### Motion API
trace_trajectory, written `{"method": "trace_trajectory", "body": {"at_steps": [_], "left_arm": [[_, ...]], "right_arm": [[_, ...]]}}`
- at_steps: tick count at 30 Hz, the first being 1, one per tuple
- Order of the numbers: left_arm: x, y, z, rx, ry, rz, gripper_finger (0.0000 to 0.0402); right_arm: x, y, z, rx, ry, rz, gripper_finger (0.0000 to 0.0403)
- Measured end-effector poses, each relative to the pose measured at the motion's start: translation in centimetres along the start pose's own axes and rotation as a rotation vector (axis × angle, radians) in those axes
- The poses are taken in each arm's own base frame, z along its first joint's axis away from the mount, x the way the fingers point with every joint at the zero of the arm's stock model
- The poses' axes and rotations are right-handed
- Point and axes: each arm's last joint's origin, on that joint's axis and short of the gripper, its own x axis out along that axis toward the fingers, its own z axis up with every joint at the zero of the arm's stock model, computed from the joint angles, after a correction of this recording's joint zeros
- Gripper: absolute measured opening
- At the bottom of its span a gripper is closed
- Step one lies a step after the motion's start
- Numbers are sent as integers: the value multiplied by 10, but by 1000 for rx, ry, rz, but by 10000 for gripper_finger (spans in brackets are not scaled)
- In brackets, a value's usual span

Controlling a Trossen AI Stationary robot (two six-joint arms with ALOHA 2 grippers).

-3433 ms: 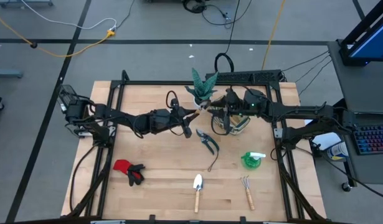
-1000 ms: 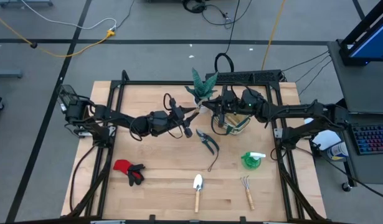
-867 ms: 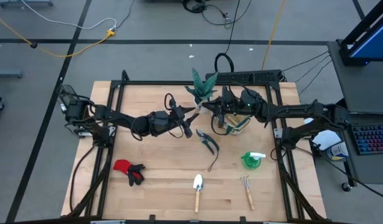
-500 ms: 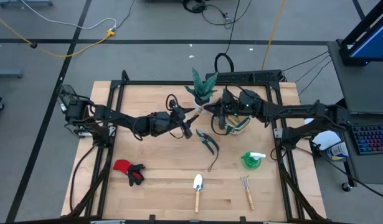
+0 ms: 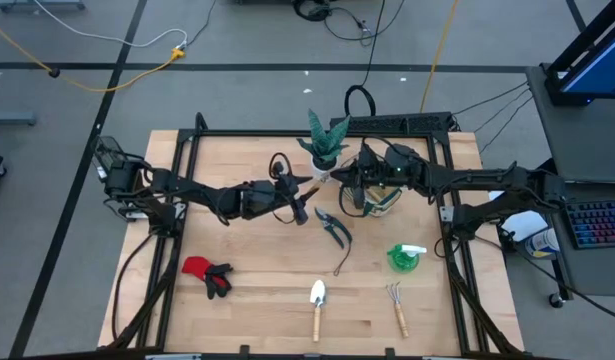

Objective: Pick & Place Garden tools in Gardening bag
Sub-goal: Put the top brown trowel into the gardening bag

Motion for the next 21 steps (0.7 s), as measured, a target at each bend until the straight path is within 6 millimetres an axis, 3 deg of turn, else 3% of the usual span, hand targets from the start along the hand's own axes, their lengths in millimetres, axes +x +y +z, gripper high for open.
{"method": "trace_trajectory", "body": {"at_steps": [10, 21], "left_arm": [[0, 0, -4, -7, 37, -3, 177], [0, 0, -7, 2, 64, -1, 177]], "right_arm": [[-3, 0, -5, 15, 69, -11, 0], [-30, 5, 0, 49, 135, -23, 0]]}}
